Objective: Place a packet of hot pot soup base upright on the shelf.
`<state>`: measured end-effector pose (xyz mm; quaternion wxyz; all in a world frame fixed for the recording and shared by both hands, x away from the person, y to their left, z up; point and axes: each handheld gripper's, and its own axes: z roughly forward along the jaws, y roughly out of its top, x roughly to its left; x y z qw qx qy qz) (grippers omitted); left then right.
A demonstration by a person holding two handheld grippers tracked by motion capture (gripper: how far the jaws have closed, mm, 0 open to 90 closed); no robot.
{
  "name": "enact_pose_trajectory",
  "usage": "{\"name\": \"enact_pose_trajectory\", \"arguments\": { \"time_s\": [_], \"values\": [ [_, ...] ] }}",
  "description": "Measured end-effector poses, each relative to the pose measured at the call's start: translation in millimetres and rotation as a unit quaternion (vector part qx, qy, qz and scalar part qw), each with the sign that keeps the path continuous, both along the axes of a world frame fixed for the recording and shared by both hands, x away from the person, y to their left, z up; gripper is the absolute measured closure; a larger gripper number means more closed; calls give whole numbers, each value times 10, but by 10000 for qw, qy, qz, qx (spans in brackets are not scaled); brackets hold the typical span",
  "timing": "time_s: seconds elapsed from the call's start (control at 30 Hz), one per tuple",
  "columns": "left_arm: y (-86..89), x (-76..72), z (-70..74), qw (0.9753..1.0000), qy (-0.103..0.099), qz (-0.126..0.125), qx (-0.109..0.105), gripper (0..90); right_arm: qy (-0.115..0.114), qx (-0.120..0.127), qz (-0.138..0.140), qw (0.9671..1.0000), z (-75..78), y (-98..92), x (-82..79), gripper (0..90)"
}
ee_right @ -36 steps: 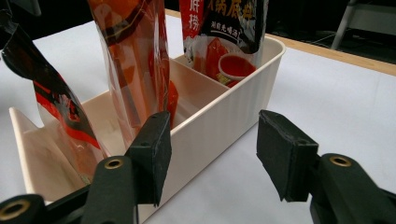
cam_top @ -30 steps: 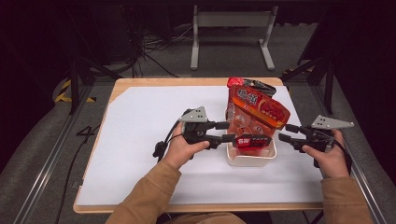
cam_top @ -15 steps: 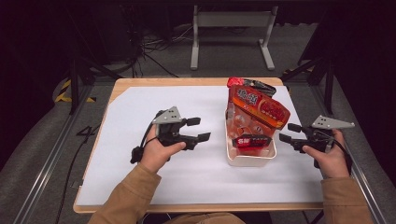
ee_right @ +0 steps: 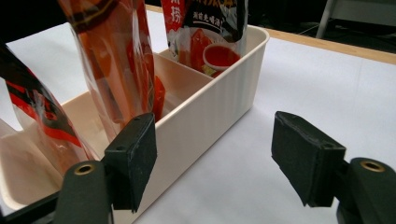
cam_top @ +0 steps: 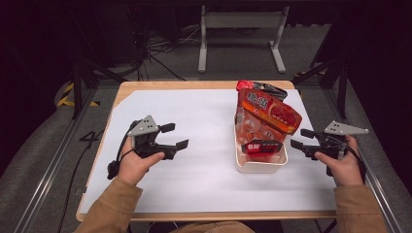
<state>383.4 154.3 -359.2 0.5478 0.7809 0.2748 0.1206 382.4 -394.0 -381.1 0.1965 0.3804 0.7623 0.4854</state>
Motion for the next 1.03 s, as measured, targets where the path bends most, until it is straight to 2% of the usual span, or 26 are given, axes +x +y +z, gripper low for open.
{"name": "enact_pose_trajectory", "arguments": {
  "time_s": [0.13, 0.23, 0.3, 0.37, 0.43, 0.63, 0.8, 0.93, 1.03],
  "values": [
    [167, -28, -86, 9997, -34, 207, 140, 205, 32, -19, -50, 10000, -29, -3, 10, 289],
    [241, -49, -124, 9994, -13, 304, 154, 202, 34, -21, -78, 10000, -38, -6, 14, 283],
    [296, -68, -147, 9992, -53, 363, 173, 199, 27, -13, -96, 9999, -42, -7, 15, 279],
    [378, -79, -152, 9985, -195, 426, 282, 194, 10, -1, -106, 9999, -43, -9, 15, 276],
    [480, -73, -163, 9979, -108, 553, 323, 189, -4, 53, -117, 9999, -44, -16, 17, 272],
    [639, -17, -251, 9970, 89, 757, 101, 177, 22, 15, -164, 9999, -89, -26, 53, 263],
    [727, 45, -380, 9952, 287, 930, 132, 174, 38, -37, -170, 9998, -105, -22, 67, 257],
    [787, 59, -416, 9937, 413, 1038, -89, 169, 48, -42, -195, 9998, -111, -23, 73, 254],
    [807, 62, -429, 9931, 423, 1088, -147, 164, 15, -37, -219, 9998, -106, -32, 69, 251]
  ]
}}
